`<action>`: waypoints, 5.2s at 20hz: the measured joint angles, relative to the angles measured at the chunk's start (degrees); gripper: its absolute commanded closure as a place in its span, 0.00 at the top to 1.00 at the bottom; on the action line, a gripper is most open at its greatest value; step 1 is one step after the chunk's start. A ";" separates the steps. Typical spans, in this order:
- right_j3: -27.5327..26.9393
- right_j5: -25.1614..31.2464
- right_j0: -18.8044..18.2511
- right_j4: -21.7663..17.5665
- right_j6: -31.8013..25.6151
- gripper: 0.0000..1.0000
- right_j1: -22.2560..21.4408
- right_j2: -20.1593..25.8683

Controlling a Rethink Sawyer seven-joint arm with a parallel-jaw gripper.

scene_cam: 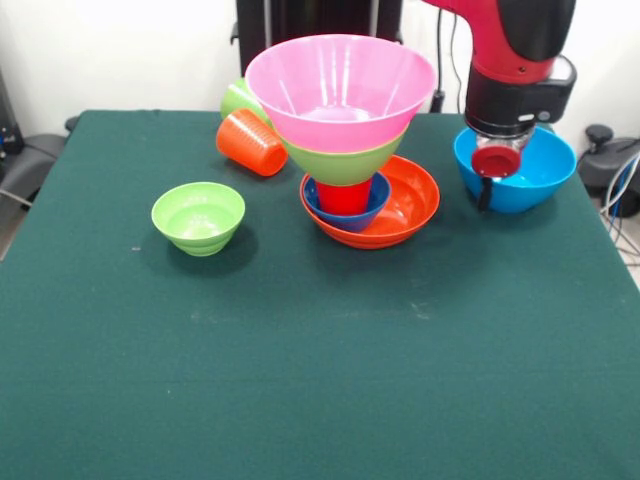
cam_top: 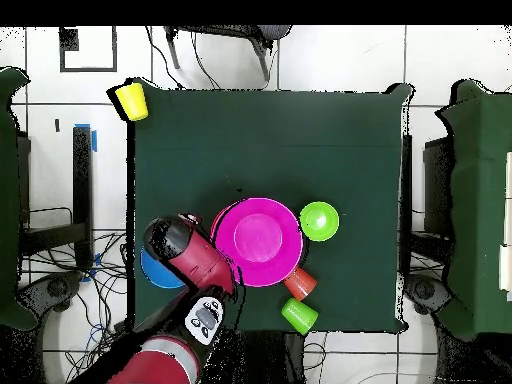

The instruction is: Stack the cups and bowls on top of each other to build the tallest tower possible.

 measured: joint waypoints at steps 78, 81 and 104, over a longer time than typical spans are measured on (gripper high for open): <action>-63.40 85.23 -3.92 -44.29 11.64 0.00 -10.62 -21.61; -64.53 85.22 -5.65 -48.05 7.91 0.00 -13.30 -21.61; -57.14 69.84 -15.39 -57.21 -17.28 0.00 -21.75 -20.07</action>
